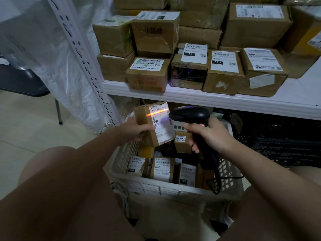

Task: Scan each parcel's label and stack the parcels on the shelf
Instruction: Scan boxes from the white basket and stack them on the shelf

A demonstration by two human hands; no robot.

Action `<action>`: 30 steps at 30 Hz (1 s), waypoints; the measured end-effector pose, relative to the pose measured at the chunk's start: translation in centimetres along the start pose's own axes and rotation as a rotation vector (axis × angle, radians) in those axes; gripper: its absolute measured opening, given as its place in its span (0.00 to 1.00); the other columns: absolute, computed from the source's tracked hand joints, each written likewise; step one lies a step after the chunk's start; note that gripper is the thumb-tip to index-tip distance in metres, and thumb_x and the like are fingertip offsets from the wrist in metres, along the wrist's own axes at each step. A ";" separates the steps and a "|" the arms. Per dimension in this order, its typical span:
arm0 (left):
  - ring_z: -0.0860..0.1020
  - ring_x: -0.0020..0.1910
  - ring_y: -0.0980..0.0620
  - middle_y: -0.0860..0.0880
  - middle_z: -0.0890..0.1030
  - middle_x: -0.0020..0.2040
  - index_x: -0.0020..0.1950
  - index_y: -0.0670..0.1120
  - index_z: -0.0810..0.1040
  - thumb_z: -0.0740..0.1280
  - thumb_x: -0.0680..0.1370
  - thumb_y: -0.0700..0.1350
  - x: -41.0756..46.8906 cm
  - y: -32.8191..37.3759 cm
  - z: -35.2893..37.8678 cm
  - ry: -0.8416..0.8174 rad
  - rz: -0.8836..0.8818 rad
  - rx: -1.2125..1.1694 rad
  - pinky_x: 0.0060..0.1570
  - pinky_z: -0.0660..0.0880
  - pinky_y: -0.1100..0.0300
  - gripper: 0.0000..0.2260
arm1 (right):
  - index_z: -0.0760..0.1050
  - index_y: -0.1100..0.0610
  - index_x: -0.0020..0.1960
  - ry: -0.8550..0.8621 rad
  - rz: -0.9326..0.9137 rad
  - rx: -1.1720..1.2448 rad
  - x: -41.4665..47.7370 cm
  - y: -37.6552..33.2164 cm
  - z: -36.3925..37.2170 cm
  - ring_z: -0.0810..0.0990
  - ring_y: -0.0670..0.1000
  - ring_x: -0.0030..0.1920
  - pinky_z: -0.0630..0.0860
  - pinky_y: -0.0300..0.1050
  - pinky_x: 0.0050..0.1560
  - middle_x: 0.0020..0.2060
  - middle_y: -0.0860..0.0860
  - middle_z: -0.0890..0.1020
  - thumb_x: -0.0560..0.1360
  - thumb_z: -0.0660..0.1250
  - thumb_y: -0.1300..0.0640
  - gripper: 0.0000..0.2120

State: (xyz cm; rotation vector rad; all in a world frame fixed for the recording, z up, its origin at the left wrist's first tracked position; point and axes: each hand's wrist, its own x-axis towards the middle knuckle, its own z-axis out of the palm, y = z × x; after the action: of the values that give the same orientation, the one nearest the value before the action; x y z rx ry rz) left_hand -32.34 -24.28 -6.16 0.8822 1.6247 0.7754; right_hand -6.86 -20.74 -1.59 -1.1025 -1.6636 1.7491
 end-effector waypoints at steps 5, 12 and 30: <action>0.81 0.50 0.54 0.50 0.81 0.53 0.63 0.47 0.70 0.67 0.78 0.46 -2.3 2.2 2.3 0.067 0.235 -0.066 0.50 0.78 0.58 0.14 | 0.80 0.54 0.44 0.019 -0.141 0.041 -0.2 -0.8 -0.6 0.80 0.51 0.34 0.77 0.45 0.37 0.33 0.51 0.82 0.72 0.72 0.56 0.03; 0.82 0.44 0.60 0.52 0.80 0.52 0.65 0.48 0.65 0.62 0.80 0.42 -3.6 7.3 4.7 0.347 0.575 -0.311 0.39 0.77 0.68 0.14 | 0.79 0.50 0.59 0.135 -0.332 0.308 0.1 -2.3 -2.1 0.80 0.53 0.61 0.72 0.57 0.65 0.56 0.52 0.83 0.60 0.81 0.46 0.29; 0.63 0.70 0.42 0.43 0.63 0.72 0.70 0.48 0.69 0.67 0.78 0.49 2.4 20.4 5.5 0.790 0.856 1.057 0.66 0.64 0.50 0.22 | 0.76 0.57 0.61 0.218 -0.292 0.664 7.1 -8.9 -6.2 0.84 0.48 0.50 0.79 0.43 0.53 0.46 0.49 0.86 0.79 0.65 0.55 0.12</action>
State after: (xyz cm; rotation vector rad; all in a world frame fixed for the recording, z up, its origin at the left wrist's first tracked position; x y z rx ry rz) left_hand -24.16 -11.54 8.72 2.3420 2.4147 0.8605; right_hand -7.38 -10.19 5.91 -0.6680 -0.9384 1.7190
